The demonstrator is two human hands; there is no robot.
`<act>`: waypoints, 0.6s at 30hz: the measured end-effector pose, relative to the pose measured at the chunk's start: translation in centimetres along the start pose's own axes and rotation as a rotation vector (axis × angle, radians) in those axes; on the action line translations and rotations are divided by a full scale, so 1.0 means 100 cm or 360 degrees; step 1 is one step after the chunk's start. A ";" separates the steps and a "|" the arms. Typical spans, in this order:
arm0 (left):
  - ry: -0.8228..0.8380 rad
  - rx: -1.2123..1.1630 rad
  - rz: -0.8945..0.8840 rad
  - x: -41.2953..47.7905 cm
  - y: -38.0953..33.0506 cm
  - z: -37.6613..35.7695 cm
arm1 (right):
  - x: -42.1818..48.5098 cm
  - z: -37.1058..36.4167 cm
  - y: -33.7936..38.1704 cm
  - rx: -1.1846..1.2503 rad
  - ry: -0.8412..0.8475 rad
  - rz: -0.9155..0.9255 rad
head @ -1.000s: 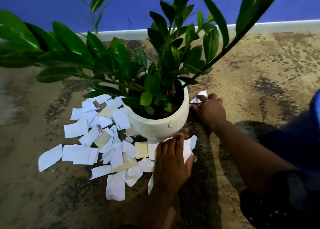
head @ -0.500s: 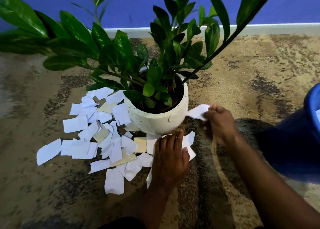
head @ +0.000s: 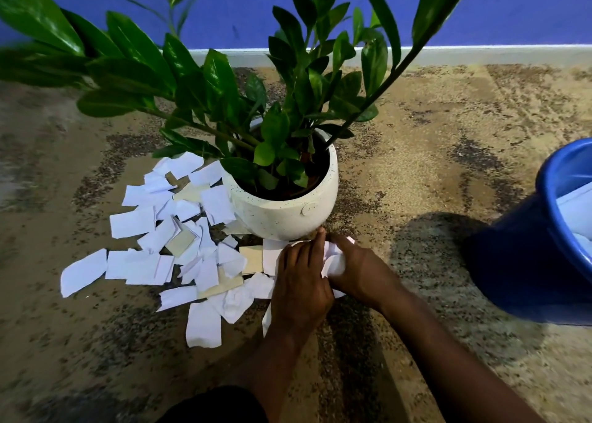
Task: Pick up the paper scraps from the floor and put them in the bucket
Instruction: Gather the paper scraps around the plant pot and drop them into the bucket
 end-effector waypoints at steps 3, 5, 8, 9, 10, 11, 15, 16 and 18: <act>-0.0032 -0.0009 -0.0006 0.000 0.001 0.000 | 0.005 0.005 0.006 -0.0122 -0.0102 0.0082; -0.0024 0.0000 0.0010 0.001 0.003 0.000 | 0.008 0.004 0.003 -0.0192 -0.0072 0.0082; 0.0019 0.0017 0.0023 0.000 0.004 -0.003 | 0.003 0.011 -0.003 -0.0176 -0.0169 0.0064; 0.0039 0.0038 0.0023 0.000 0.004 -0.005 | -0.001 0.017 -0.004 -0.0153 -0.0261 0.0073; 0.0067 0.0069 0.0028 0.000 0.004 -0.006 | -0.005 0.024 -0.006 -0.0126 -0.0342 0.0080; 0.0078 0.0093 0.0029 -0.001 0.004 -0.008 | -0.010 0.031 -0.008 -0.0072 -0.0401 0.0077; 0.0114 0.0118 0.0057 -0.001 0.005 -0.007 | -0.040 0.065 -0.017 0.0237 -0.0480 -0.0096; 0.0144 0.0124 0.0072 -0.001 0.005 -0.006 | -0.050 0.072 -0.018 0.0291 -0.0497 -0.0136; 0.0197 0.0130 0.0097 -0.002 0.002 -0.004 | -0.075 0.096 -0.019 0.0391 -0.0583 -0.0191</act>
Point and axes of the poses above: each hand's wrist, its own x-axis towards the middle knuckle, its own z-axis out of the back of the hand, y = z × x, the point moved 8 cm from there along x, towards the middle knuckle, and after that the axes turned 7 degrees about -z, right-handed, at the moved point
